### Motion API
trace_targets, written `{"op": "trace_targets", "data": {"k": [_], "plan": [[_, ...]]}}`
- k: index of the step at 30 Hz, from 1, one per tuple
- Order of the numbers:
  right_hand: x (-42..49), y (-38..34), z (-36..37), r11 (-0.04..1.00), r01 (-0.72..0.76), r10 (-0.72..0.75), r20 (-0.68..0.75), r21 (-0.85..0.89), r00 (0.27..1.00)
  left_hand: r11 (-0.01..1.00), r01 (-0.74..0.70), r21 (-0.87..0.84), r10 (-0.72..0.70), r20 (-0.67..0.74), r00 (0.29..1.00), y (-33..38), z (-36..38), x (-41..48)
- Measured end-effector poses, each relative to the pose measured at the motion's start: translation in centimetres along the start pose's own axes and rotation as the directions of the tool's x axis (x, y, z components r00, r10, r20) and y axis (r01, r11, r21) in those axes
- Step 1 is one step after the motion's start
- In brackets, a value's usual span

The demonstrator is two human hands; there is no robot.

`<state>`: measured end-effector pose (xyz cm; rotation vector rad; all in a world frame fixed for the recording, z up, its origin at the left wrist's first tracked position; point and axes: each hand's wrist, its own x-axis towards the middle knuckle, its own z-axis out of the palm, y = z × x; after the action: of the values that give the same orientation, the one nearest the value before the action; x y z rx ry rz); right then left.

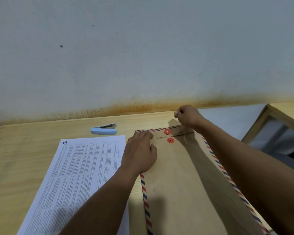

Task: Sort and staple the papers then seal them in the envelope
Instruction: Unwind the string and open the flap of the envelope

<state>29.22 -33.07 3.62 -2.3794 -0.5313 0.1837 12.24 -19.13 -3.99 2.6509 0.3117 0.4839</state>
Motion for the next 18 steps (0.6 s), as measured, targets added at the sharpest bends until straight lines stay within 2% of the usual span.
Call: {"op": "trace_targets", "data": {"k": [4, 8, 10, 13, 18], "plan": [[2.1, -3.4, 1.2, 0.994, 0.089, -0.087, -0.045, 0.063, 0.995, 1.0, -0.008, 0.013, 0.008, -0.01, 1.0, -0.1, 0.2, 0.0], [2.2, -5.6, 3.0, 0.986, 0.098, -0.113, 0.109, 0.133, 0.988, 0.999, -0.02, 0.031, 0.021, -0.008, 1.0, -0.3, 0.3, 0.2], [2.0, -5.6, 3.3, 0.99, 0.138, -0.136, 0.149, -0.004, 0.979, 0.997, -0.039, 0.06, 0.039, 0.001, 0.999, -0.3, 0.5, 0.3], [1.6, -4.9, 2.2, 0.944, 0.194, -0.163, 0.133, -0.266, 0.978, 0.994, -0.061, 0.089, 0.059, 0.025, 0.998, -0.6, 0.7, 0.3], [1.0, -2.6, -1.6, 0.818, 0.16, 0.012, 0.293, -0.552, 0.956, 0.994, -0.048, 0.102, 0.045, 0.036, 0.998, -0.6, 0.8, 0.3]]}}
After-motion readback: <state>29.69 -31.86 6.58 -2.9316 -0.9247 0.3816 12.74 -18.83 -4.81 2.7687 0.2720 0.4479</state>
